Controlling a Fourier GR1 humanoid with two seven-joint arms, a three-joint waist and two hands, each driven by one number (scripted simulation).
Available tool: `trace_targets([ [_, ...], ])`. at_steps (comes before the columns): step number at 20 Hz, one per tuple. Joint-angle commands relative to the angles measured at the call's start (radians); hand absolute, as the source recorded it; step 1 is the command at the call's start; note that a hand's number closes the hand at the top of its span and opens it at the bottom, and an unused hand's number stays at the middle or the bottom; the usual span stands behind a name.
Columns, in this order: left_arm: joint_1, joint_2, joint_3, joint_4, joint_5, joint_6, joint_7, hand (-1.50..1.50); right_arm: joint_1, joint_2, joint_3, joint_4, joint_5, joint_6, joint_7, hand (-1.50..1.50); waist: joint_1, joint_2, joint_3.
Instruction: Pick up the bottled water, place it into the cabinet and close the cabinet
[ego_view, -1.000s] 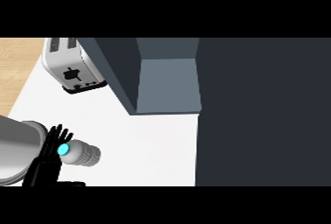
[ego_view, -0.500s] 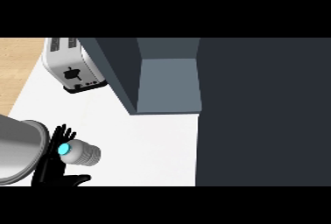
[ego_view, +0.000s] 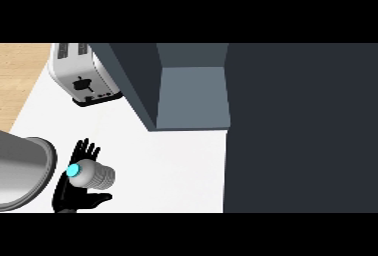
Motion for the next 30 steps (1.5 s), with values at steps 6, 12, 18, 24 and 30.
trace_targets([
  [6,-0.076,-0.002,0.015,0.107,0.056,-0.086,-0.078,1.50,0.040,0.026,0.002,-0.152,-0.072,-0.001,0.065,-1.50,-0.001,0.001,0.000],
  [12,-0.098,-0.025,-0.001,0.066,0.082,-0.071,-0.057,1.50,0.032,0.018,-0.029,-0.139,-0.071,0.010,0.050,-1.50,0.007,-0.001,0.001],
  [18,-0.080,-0.003,0.000,-0.011,0.088,-0.030,-0.115,1.50,0.085,0.049,-0.010,-0.151,-0.030,0.038,-0.009,-1.50,0.002,-0.006,0.001],
  [24,-0.048,-0.118,-0.110,-0.099,0.104,0.146,-0.171,1.50,0.065,0.002,-0.060,-0.137,-0.102,0.044,0.024,-1.50,0.008,-0.006,0.002],
  [30,-0.040,-0.120,-0.256,-0.256,0.196,0.249,-0.090,1.50,0.036,0.036,-0.049,-0.115,-0.061,0.019,0.022,-1.50,0.015,-0.009,0.003],
])
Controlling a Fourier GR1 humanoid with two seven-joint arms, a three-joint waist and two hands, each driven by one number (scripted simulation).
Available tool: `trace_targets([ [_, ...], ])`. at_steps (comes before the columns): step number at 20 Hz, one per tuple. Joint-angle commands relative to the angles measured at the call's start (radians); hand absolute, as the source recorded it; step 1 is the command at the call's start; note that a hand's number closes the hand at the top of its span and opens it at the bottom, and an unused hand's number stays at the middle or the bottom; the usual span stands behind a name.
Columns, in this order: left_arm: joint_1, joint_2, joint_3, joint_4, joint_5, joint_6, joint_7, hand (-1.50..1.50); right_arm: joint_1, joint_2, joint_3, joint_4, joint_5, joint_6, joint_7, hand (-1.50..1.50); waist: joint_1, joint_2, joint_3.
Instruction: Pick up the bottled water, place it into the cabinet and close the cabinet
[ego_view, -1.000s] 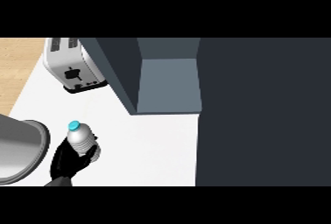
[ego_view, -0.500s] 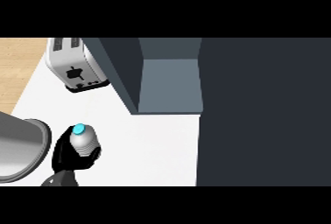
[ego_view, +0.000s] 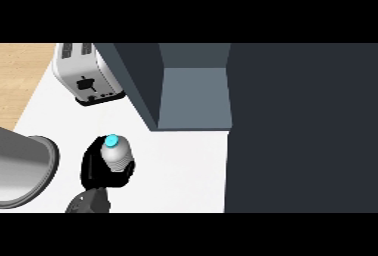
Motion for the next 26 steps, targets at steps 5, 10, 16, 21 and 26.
trace_targets([
  [5,-0.011,-0.011,-0.252,-0.276,0.102,0.169,0.182,1.50,-0.003,-0.039,-0.069,-0.106,-0.099,0.002,0.045,-1.50,0.008,-0.003,0.001],
  [10,0.104,-0.011,-0.495,-0.503,0.135,0.334,0.200,1.50,-0.045,-0.021,-0.061,-0.052,-0.079,-0.010,0.030,-1.50,0.012,-0.003,0.001],
  [16,0.047,-0.011,-0.636,-0.712,0.105,0.547,0.413,1.50,-0.013,-0.007,-0.032,-0.102,-0.075,-0.003,0.049,-1.50,0.004,-0.002,0.001],
  [21,-0.114,-0.011,-0.769,-0.780,0.113,0.816,0.528,1.50,-0.050,-0.039,-0.071,-0.088,-0.117,0.014,0.058,-1.50,-0.007,0.000,0.001],
  [26,-0.324,-0.011,-0.758,-0.711,0.112,0.984,0.613,1.50,-0.098,-0.011,-0.039,-0.082,-0.092,-0.008,0.093,-1.50,-0.010,0.004,0.001],
])
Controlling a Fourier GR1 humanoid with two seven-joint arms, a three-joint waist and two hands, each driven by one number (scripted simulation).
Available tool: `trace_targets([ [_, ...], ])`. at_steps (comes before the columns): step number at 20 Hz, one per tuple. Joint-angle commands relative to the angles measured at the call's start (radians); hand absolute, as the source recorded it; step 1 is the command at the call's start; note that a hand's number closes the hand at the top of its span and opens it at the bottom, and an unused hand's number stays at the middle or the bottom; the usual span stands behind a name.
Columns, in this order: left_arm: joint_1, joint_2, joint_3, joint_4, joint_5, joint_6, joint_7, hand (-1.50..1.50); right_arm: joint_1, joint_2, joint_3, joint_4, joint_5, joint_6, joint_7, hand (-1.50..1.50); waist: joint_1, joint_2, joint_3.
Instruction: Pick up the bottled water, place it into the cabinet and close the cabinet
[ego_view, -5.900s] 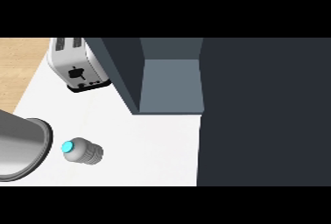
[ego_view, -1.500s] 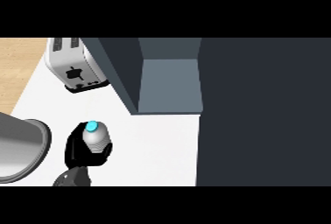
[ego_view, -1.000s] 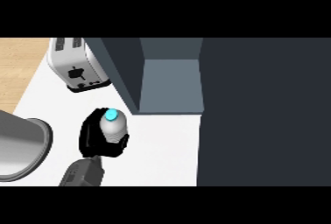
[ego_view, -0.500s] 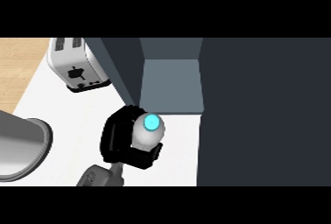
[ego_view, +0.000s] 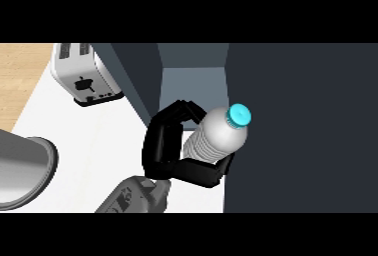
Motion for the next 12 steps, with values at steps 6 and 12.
trace_targets([
  [6,-0.295,0.000,-0.042,0.110,0.023,0.285,0.081,1.50,0.022,-0.015,-0.088,-0.089,-0.116,0.027,0.041,-1.50,-0.013,0.000,0.000],
  [12,-0.397,0.000,0.005,0.282,0.048,0.284,0.066,1.50,-0.028,0.005,-0.080,-0.053,-0.109,0.025,0.051,-1.50,-0.015,0.003,0.000],
])
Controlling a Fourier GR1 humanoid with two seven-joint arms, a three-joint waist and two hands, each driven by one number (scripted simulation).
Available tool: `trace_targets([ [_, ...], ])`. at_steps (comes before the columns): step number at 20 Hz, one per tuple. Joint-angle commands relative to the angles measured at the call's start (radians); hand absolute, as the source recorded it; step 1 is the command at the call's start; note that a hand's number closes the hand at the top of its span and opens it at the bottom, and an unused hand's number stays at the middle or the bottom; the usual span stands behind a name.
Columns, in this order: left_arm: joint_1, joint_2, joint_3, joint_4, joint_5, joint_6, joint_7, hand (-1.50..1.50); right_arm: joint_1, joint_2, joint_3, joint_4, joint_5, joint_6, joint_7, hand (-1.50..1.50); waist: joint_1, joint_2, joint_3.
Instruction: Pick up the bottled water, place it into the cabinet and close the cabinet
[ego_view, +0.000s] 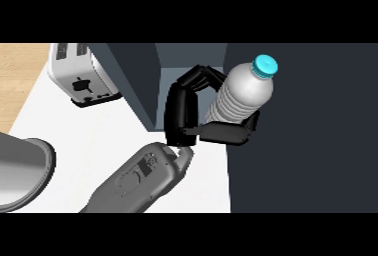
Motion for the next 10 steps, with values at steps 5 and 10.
trace_targets([
  [5,-0.069,-0.003,0.008,0.213,0.063,0.007,-0.090,1.50,0.009,-0.003,-0.037,-0.095,-0.141,-0.002,0.077,-1.50,-0.009,0.005,0.000],
  [10,-0.182,-0.003,0.102,0.387,0.028,-0.060,-0.074,1.50,0.000,0.005,-0.022,-0.095,-0.146,0.006,0.083,-1.50,-0.007,0.005,0.001],
])
